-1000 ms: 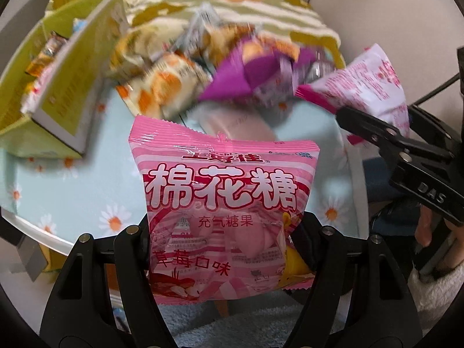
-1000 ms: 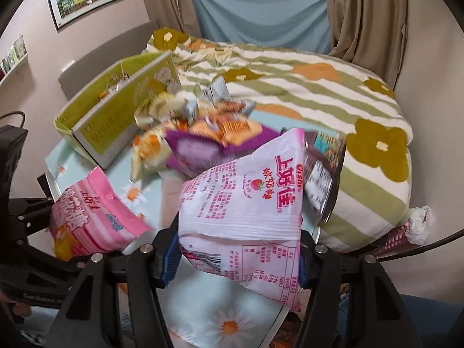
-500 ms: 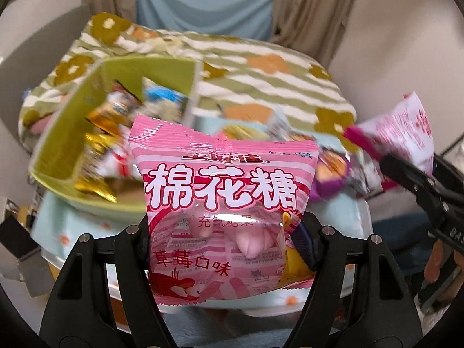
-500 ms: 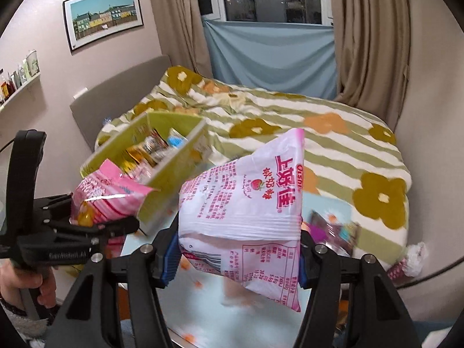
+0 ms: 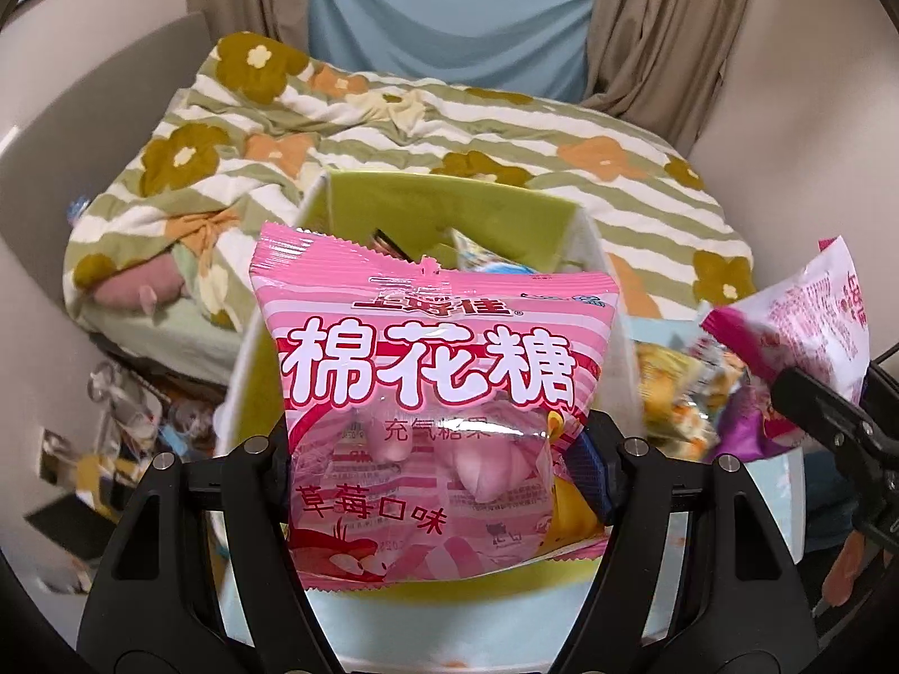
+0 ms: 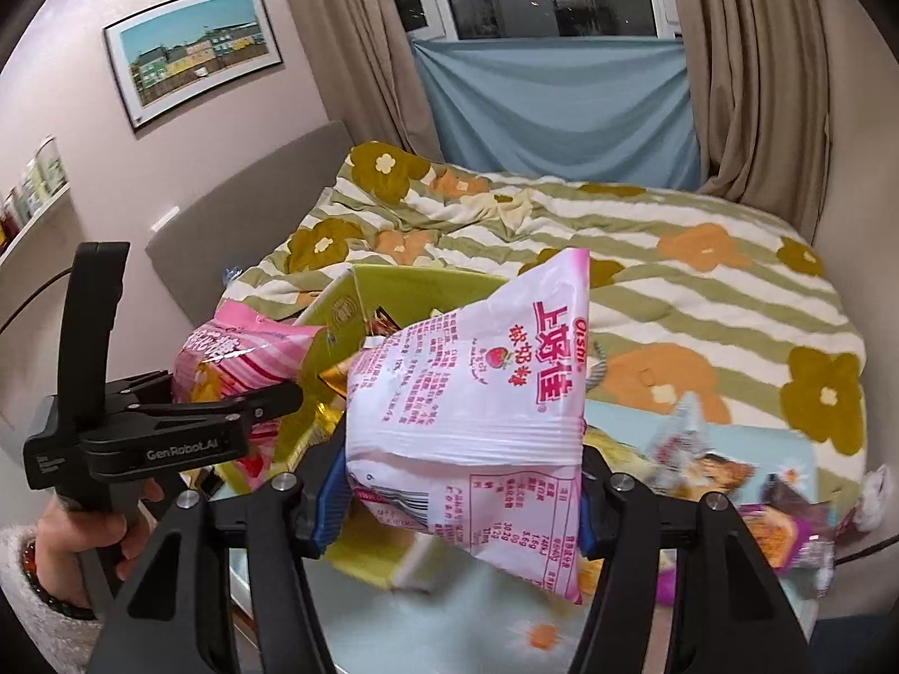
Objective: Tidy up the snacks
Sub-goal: 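Carry both pink bags over the box and open both grippers to drop them inside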
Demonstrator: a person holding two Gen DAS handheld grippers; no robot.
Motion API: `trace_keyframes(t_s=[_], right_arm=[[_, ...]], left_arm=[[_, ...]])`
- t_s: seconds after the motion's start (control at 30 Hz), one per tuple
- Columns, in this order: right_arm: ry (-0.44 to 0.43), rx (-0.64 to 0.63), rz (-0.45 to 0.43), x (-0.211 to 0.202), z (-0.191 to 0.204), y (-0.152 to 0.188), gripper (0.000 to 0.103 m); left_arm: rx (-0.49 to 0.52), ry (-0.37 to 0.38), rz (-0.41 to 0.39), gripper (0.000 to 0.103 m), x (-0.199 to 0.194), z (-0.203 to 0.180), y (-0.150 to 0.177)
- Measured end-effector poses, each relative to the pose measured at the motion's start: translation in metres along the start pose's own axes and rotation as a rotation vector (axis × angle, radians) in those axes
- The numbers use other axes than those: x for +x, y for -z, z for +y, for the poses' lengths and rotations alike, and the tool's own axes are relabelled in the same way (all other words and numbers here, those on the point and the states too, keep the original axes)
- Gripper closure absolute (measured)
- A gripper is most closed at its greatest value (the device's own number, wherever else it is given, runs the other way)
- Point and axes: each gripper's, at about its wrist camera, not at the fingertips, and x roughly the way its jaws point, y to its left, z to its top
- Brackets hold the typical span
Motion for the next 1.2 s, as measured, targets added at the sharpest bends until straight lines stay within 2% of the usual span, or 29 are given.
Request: trace_keyframes(t_s=[0.17, 0.27, 0.3, 0.33, 0.37, 0.43, 0.53, 0.63, 0.9, 1.17, 1.2], right_arm=[[0.025, 0.080, 0.048, 0.042, 0.013, -0.008, 0.046], [0.047, 0.101, 0.078, 0.064, 0.017, -0.008, 0.046], [0.050, 0.108, 0.089, 0.071, 0.017, -0.008, 0.046], [0.053, 0.115, 0.098, 0.075, 0.017, -0.007, 0.046], [0.058, 0.121, 0.109, 0.081, 0.017, -0.006, 0.046], [0.065, 0.124, 0.120, 0.087, 0.019, -0.006, 0.046], [0.073, 0.125, 0.130, 0.091, 0.020, -0.003, 0.046], [0.067, 0.130, 0.137, 0.092, 0.020, -0.004, 0.046], [0.041, 0.128, 0.154, 0.100, 0.024, -0.010, 0.045], [0.006, 0.119, 0.196, 0.134, 0.027, -0.021, 0.043], [0.007, 0.121, 0.191, 0.138, 0.028, -0.022, 0.038]], left_arm=[[0.037, 0.018, 0.055, 0.032, 0.045, 0.027, -0.022], [0.037, 0.029, 0.093, 0.029, 0.068, 0.034, -0.025], [0.036, 0.033, 0.105, 0.022, 0.073, 0.034, -0.024], [0.037, 0.038, 0.114, 0.007, 0.077, 0.036, -0.023], [0.039, 0.036, 0.115, 0.000, 0.081, 0.037, -0.019], [0.040, 0.039, 0.102, 0.000, 0.082, 0.038, -0.014], [0.029, 0.060, 0.126, 0.000, 0.082, 0.041, -0.004], [0.007, 0.065, 0.123, 0.000, 0.069, 0.044, 0.006], [0.000, -0.010, 0.096, 0.000, 0.040, 0.053, 0.019], [-0.017, -0.051, 0.096, 0.000, 0.047, 0.063, 0.017], [-0.020, -0.053, 0.102, 0.000, 0.050, 0.064, 0.018]])
